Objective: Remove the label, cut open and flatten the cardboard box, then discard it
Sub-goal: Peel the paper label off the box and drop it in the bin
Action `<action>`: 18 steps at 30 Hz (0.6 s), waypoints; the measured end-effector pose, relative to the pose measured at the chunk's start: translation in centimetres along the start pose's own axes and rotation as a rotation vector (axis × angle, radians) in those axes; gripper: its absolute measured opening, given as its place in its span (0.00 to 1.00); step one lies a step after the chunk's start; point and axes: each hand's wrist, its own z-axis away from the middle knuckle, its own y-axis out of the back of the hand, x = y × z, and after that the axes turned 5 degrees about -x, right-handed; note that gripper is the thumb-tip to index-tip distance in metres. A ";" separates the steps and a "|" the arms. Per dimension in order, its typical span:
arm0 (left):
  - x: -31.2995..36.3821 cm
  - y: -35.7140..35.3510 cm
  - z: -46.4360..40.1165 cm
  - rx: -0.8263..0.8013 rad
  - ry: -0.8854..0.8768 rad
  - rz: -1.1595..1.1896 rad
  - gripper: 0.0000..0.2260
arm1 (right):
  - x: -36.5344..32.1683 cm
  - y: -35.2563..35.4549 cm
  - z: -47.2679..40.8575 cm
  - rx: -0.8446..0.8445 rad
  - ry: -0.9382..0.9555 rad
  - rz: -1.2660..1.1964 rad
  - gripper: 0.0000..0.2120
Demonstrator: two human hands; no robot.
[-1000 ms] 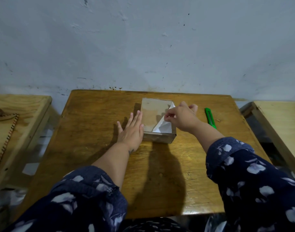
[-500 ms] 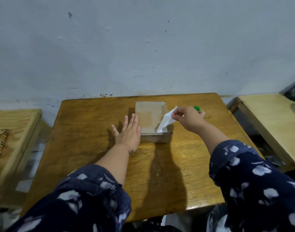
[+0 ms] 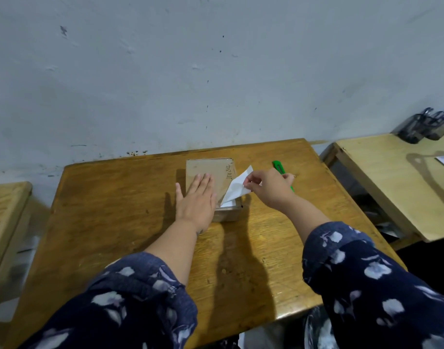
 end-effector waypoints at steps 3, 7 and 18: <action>0.1 0.0 -0.1 -0.004 0.004 -0.019 0.23 | 0.1 0.9 0.2 0.023 -0.002 -0.009 0.08; 0.0 0.1 -0.1 -0.006 0.009 -0.019 0.23 | 0.6 2.8 0.5 0.031 -0.039 -0.032 0.07; 3.5 1.2 0.3 0.368 -0.129 0.129 0.21 | 4.5 10.1 4.5 0.062 -0.327 -0.640 0.02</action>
